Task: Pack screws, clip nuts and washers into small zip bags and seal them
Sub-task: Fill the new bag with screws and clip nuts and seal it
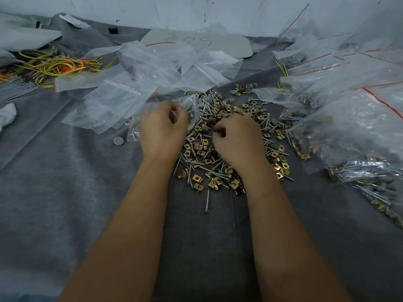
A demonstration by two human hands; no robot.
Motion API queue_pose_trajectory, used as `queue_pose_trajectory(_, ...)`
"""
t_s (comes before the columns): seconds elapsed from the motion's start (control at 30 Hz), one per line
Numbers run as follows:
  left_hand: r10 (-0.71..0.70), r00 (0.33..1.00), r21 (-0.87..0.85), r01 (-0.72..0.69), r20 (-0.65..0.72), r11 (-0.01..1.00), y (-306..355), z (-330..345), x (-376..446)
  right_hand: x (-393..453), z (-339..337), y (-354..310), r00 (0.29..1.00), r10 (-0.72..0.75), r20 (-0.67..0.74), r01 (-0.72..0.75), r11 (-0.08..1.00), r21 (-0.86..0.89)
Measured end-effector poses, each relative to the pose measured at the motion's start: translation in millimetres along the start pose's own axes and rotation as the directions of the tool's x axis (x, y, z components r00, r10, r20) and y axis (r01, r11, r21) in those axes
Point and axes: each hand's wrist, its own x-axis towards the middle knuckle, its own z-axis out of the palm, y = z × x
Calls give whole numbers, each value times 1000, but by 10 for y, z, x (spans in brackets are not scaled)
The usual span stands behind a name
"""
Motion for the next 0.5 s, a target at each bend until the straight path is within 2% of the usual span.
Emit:
queue_pose_trajectory(0.1, -49, 989, 2, 49, 136, 999, -23, 26, 11, 10, 7, -21, 999, 3, 37, 1, 995, -98)
queue_pose_trajectory(0.2, -79, 987, -46, 86, 143, 995, -37, 34, 8, 11, 33, -11, 999, 25, 23, -23, 997, -74)
queue_pose_trajectory(0.3, -79, 984, -113, 98, 162, 989, -37, 34, 2, 6, 67, -22, 1000, -22, 0, 22, 998, -66)
queue_pose_trajectory(0.43, -58, 990, -126, 75, 131, 989, -35, 36, 2, -23, 41, -110, 975, -83, -204, 110, 986, 127)
queue_pose_trajectory(0.5, -28, 991, -117, 43, 129, 992, -28, 37, -3, -36, 16, -138, 961, -90, -261, 142, 973, 185)
